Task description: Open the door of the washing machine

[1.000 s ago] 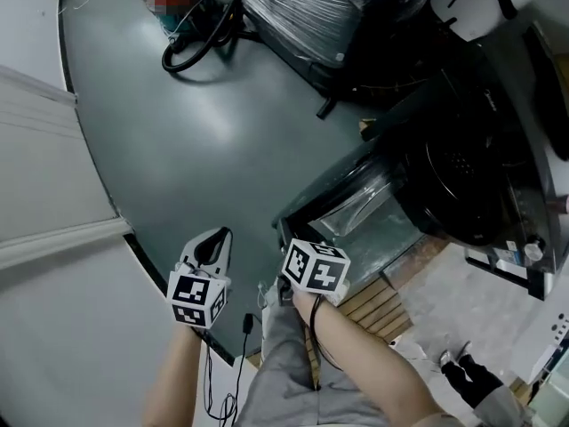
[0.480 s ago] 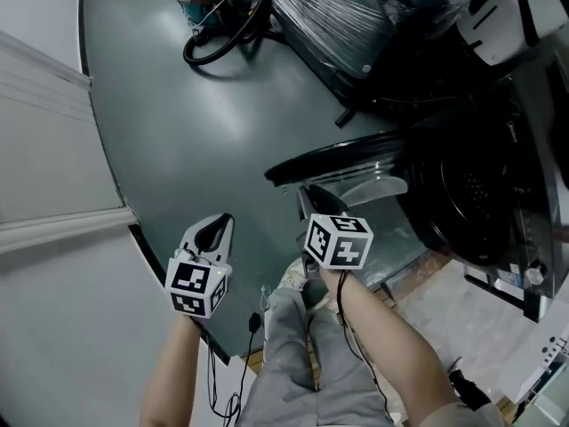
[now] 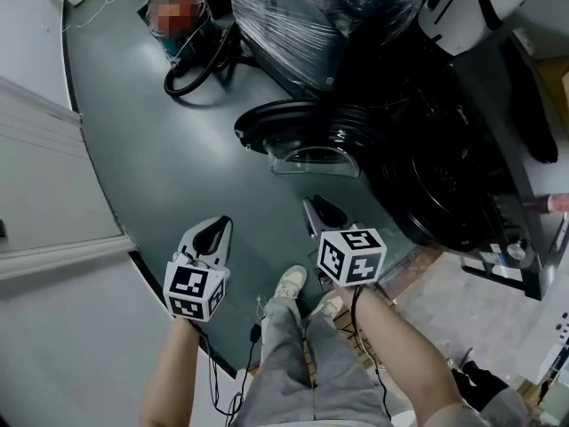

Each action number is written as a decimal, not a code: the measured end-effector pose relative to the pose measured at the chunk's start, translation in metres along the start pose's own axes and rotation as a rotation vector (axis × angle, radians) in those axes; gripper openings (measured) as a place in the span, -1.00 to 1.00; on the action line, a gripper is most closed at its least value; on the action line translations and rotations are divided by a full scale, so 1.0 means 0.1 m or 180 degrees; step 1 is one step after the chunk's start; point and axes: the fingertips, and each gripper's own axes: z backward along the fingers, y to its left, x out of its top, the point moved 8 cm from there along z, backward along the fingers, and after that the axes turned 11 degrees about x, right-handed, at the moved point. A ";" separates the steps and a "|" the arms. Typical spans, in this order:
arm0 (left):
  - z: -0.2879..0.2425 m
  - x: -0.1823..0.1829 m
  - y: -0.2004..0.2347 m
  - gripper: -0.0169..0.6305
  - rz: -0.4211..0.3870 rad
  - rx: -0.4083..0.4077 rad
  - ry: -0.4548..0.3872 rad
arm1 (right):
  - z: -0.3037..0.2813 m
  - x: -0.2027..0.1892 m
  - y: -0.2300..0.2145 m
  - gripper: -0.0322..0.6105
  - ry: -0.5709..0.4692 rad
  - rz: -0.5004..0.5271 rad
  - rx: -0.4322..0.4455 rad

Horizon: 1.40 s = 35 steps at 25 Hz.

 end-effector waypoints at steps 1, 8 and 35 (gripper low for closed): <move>0.02 0.12 -0.05 -0.86 -0.0029 -0.0028 -0.0050 | 0.13 0.07 0.02 -0.57 -0.0054 0.0027 0.0004; 0.33 0.98 -0.45 -0.86 -0.0215 -0.0229 -0.0391 | 1.20 0.57 0.29 -0.57 -0.0457 0.0160 -0.0053; 2.04 3.29 -2.72 -0.86 -0.0901 -0.1505 -0.1688 | 4.86 1.49 1.28 -0.58 -0.1665 0.1065 -0.0688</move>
